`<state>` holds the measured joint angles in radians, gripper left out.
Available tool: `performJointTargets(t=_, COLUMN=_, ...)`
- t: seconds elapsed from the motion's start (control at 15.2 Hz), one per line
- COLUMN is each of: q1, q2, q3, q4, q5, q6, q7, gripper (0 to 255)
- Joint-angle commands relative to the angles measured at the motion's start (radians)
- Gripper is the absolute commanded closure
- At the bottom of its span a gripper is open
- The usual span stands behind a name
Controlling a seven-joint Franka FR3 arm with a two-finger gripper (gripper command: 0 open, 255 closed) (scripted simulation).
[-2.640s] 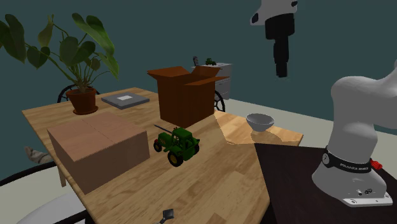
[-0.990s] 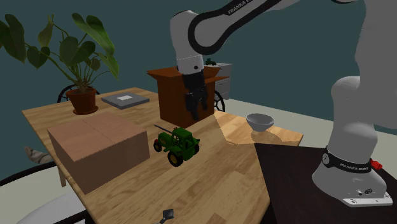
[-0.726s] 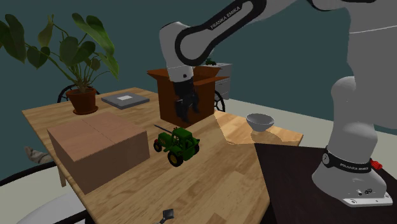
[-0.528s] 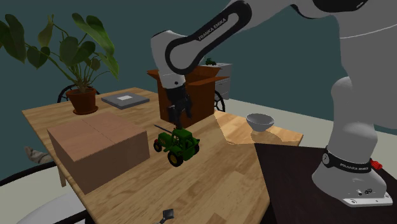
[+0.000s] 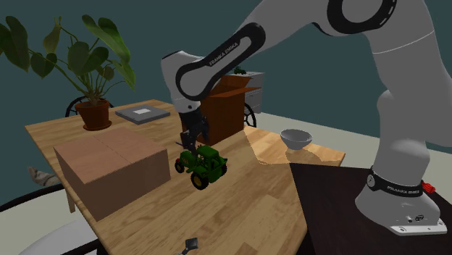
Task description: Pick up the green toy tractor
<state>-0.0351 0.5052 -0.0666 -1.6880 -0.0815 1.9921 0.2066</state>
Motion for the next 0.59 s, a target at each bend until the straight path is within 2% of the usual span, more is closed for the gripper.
performJointTargets(t=0.0, q1=-0.001, q2=0.014, q3=0.000, q4=-0.008, q5=0.000, q6=0.022, q7=0.001, gripper=0)
performJointTargets(t=0.2, q1=-0.001, q2=0.025, q3=0.000, q4=-0.013, q5=0.000, q6=0.038, q7=0.003, gripper=0)
performJointTargets(t=0.26, q1=-0.001, q2=0.023, q3=0.000, q4=-0.014, q5=0.000, q6=0.038, q7=0.002, gripper=255)
performJointTargets(t=0.53, q1=-0.001, q2=0.023, q3=0.000, q4=-0.014, q5=0.000, q6=0.038, q7=0.002, gripper=255)
